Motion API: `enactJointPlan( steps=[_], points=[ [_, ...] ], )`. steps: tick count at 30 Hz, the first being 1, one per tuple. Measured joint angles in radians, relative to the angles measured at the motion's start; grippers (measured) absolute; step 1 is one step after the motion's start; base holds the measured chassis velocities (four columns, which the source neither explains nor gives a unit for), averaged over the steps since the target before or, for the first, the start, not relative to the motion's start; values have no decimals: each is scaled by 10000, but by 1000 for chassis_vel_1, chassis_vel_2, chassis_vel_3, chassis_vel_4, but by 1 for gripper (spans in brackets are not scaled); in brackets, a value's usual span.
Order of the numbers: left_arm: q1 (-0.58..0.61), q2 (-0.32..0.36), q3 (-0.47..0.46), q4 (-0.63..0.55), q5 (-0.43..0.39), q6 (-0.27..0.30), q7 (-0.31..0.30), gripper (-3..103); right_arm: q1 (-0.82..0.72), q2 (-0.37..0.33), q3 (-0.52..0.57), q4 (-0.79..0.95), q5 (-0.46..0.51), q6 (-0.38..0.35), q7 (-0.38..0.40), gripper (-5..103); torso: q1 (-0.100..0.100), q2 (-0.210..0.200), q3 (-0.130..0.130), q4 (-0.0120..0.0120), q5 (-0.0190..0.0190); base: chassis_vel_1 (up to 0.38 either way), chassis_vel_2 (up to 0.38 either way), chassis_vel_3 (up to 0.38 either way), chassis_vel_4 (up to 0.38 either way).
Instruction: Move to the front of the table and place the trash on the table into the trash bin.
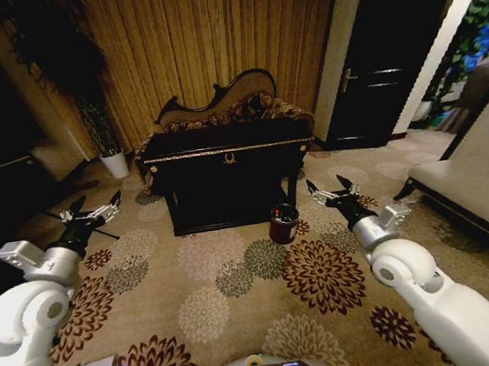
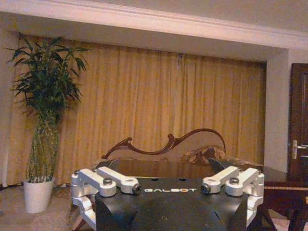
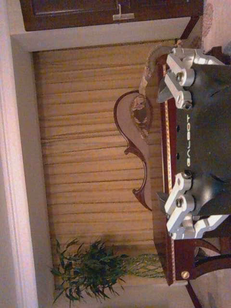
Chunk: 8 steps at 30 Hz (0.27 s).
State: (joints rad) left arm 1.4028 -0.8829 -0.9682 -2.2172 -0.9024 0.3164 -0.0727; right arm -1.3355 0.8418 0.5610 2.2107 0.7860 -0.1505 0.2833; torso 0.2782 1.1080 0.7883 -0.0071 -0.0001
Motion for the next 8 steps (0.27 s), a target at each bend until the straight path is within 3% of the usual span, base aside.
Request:
enactJointPlan(
  steps=[8],
  points=[
    [161, -99, -84, -148, -8, 0, -28, 100, -70, 67, -4, -248, -67, 48, -10, 100, 5, -3, 1, -1, 2, 0, 0, 0, 0]
  ],
)
